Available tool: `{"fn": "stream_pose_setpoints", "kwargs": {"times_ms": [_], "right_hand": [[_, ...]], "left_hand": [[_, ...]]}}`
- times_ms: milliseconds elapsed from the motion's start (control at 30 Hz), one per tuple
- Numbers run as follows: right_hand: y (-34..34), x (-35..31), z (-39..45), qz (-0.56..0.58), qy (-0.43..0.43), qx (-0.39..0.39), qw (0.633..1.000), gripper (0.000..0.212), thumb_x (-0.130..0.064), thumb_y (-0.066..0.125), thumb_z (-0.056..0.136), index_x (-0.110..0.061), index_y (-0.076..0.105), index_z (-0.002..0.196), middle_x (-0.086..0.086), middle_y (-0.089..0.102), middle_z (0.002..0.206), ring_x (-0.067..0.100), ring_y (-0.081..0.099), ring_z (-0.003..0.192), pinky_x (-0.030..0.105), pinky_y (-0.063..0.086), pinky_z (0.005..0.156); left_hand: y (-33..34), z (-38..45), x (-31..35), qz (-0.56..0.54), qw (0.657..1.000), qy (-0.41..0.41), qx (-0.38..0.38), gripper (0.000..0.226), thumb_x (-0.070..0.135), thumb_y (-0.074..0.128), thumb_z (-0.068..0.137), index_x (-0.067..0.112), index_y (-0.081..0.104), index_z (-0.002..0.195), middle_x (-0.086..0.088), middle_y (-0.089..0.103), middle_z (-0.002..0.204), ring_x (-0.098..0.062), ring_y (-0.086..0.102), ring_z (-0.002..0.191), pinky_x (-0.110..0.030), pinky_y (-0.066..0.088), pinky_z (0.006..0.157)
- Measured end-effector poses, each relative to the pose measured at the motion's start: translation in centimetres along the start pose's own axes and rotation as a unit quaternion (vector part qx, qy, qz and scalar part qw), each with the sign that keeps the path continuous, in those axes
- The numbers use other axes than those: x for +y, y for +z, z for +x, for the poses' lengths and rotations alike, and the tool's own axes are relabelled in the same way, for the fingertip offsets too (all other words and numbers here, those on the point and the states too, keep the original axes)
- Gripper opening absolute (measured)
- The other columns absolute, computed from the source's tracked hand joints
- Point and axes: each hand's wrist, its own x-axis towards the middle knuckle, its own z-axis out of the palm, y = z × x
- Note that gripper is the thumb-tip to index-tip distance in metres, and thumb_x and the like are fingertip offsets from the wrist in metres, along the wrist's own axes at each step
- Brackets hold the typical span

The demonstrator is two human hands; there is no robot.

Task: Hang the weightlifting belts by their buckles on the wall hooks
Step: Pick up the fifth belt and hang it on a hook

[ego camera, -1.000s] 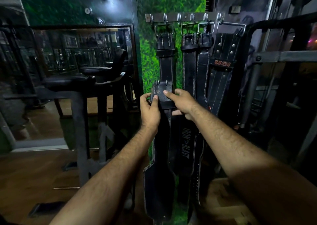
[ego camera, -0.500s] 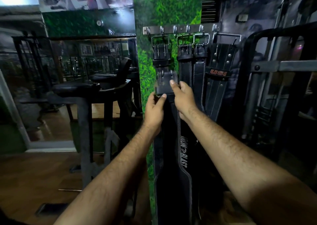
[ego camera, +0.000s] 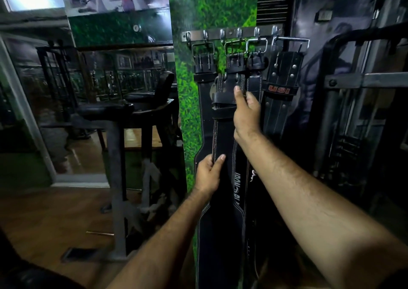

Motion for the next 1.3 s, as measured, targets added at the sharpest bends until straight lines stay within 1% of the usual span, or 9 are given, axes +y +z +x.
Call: {"fn": "stream_pose_setpoints", "kwargs": {"times_ms": [200,333,500,567,833,933,1133,1233,1300], "right_hand": [[-1.1,0.9,-1.0,0.032,0.046,0.038,0.998,0.060,-0.033,0.059,0.099,0.000,0.043,0.146,0.010,0.048,0.149,0.017,0.042,0.140,0.021,0.032,0.107],[-1.0,0.4,-0.9,0.024,0.059,0.013,0.998,0.040,-0.039,0.060,0.097,-0.011,0.054,0.125,0.001,0.050,0.123,0.010,0.045,0.119,0.036,0.034,0.119],[-0.4,1.4,-0.9,0.017,0.049,0.025,0.998,0.026,-0.038,0.061,0.097,-0.020,0.044,0.107,-0.001,0.042,0.111,0.009,0.039,0.104,0.020,0.038,0.087],[-0.1,1.5,-1.0,0.015,0.052,0.029,0.998,0.027,-0.039,0.061,0.097,-0.020,0.045,0.107,-0.001,0.043,0.111,0.009,0.040,0.104,0.023,0.037,0.091],[0.4,0.7,-1.4,0.028,0.060,0.018,0.998,0.066,-0.034,0.062,0.097,0.000,0.038,0.148,0.012,0.045,0.152,0.019,0.043,0.140,0.021,0.033,0.106],[0.6,0.4,-1.8,0.014,0.049,0.015,0.999,0.062,-0.030,0.061,0.098,0.008,0.041,0.143,0.018,0.045,0.151,0.020,0.046,0.136,0.026,0.036,0.109],[0.9,1.0,-2.1,-0.009,0.068,-0.015,0.998,0.058,-0.040,0.065,0.094,-0.007,0.050,0.139,0.009,0.054,0.139,0.018,0.048,0.131,0.025,0.034,0.106],[1.1,1.8,-2.5,-0.034,0.073,-0.055,0.995,0.068,-0.064,0.069,0.076,-0.014,0.059,0.120,0.014,0.062,0.134,0.027,0.059,0.125,0.044,0.047,0.108],[1.4,1.5,-3.1,-0.056,0.063,-0.077,0.993,0.072,-0.059,0.063,0.084,-0.007,0.054,0.133,0.012,0.059,0.139,0.025,0.056,0.128,0.046,0.045,0.111]], "left_hand": [[-1.6,-1.8,-2.8,0.043,0.998,-0.050,-0.024,0.025,0.012,0.059,0.098,-0.011,0.064,0.103,-0.016,0.073,0.095,-0.021,0.067,0.087,-0.037,0.056,0.080],[-3.0,-3.2,-5.2,0.054,0.993,-0.101,-0.034,0.023,0.014,0.061,0.098,-0.009,0.065,0.097,-0.011,0.074,0.090,-0.019,0.068,0.082,-0.031,0.056,0.074],[-4.3,-3.4,-5.9,0.099,0.987,-0.118,-0.051,0.017,0.004,0.061,0.096,-0.007,0.067,0.106,-0.014,0.075,0.102,-0.019,0.070,0.091,-0.032,0.057,0.085],[-4.9,-3.4,-6.1,0.107,0.985,-0.128,-0.051,0.018,0.007,0.062,0.096,-0.007,0.067,0.107,-0.017,0.075,0.106,-0.023,0.069,0.092,-0.037,0.057,0.087],[-5.7,-2.4,-4.6,0.107,0.975,-0.176,-0.079,0.008,0.006,0.065,0.092,0.005,0.068,0.099,-0.007,0.075,0.090,-0.022,0.071,0.081,-0.029,0.059,0.074],[-4.7,-0.9,-1.8,0.060,0.984,-0.162,-0.049,0.050,0.026,0.077,0.077,0.001,0.064,0.118,-0.011,0.073,0.107,-0.026,0.071,0.095,-0.035,0.057,0.086],[-3.2,3.6,7.7,-0.042,0.998,-0.035,0.022,0.008,0.011,0.057,0.095,0.019,0.059,0.097,0.006,0.057,0.075,-0.007,0.050,0.062,-0.022,0.040,0.057],[-2.4,5.1,10.4,-0.058,0.998,-0.002,0.028,0.009,0.025,0.060,0.094,0.020,0.060,0.102,0.003,0.066,0.086,-0.011,0.062,0.075,-0.027,0.050,0.066],[-1.7,5.5,11.0,-0.029,0.998,0.013,0.060,0.020,0.043,0.064,0.086,0.024,0.062,0.092,0.000,0.068,0.091,-0.018,0.065,0.085,-0.037,0.054,0.080]]}}
